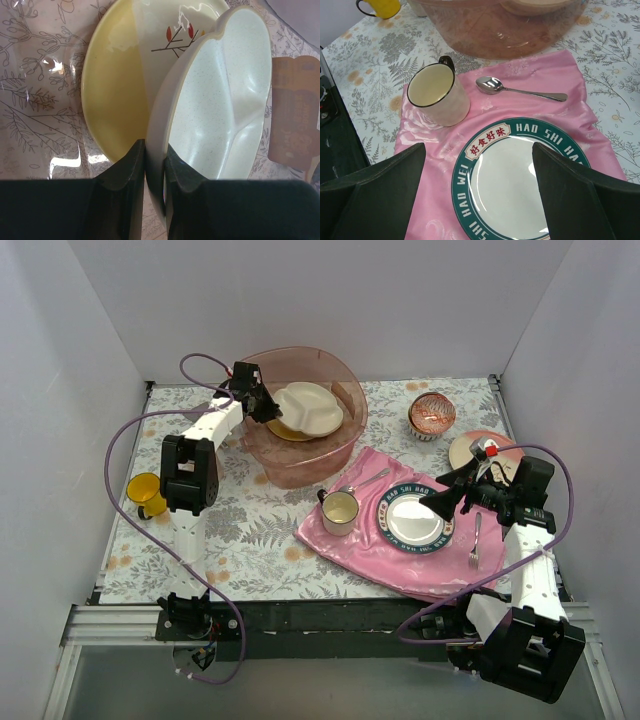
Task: Place the mixed dishes into the plastic bin
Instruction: Place the plate in the plastic bin.
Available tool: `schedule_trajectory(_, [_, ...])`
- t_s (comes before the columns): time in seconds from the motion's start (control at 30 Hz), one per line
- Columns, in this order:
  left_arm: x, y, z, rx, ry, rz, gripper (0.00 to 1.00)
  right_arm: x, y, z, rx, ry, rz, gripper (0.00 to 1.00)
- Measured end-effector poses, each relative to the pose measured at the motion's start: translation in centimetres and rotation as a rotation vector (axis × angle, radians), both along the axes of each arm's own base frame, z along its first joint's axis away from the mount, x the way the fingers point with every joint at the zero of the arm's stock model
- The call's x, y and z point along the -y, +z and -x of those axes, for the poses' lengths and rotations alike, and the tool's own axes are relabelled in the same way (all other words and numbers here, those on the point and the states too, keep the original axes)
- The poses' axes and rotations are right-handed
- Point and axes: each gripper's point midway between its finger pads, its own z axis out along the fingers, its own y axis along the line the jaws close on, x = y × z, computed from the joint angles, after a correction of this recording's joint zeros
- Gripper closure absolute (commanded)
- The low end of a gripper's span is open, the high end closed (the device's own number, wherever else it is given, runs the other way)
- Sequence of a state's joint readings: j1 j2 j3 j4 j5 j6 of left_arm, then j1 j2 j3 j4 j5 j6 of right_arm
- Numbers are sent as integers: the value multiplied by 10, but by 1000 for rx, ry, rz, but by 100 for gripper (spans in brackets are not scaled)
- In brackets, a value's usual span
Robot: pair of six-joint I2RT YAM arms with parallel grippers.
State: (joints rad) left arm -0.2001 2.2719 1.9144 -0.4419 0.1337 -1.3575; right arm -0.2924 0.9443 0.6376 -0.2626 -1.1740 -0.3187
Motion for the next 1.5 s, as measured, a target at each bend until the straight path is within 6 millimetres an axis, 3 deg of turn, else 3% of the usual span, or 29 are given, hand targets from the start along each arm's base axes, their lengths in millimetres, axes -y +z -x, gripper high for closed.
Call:
schedule_trajectory(0.23, [-1, -6, -6, -2, 14, 4, 81, 0, 0, 0, 0, 0, 1, 5])
schedule_trajectory(0.53, [-1, 9, -19, 49, 28, 32, 70, 0, -1, 0, -2, -3, 3, 5])
schedule_trajectory(0.77, [-1, 11, -21, 61, 27, 31, 56, 1, -2, -1, -3, -10, 8, 5])
schedule_trajectory(1.5, [1, 11, -20, 74, -5, 1, 32, 2, -2, -2, -1, -14, 14, 5])
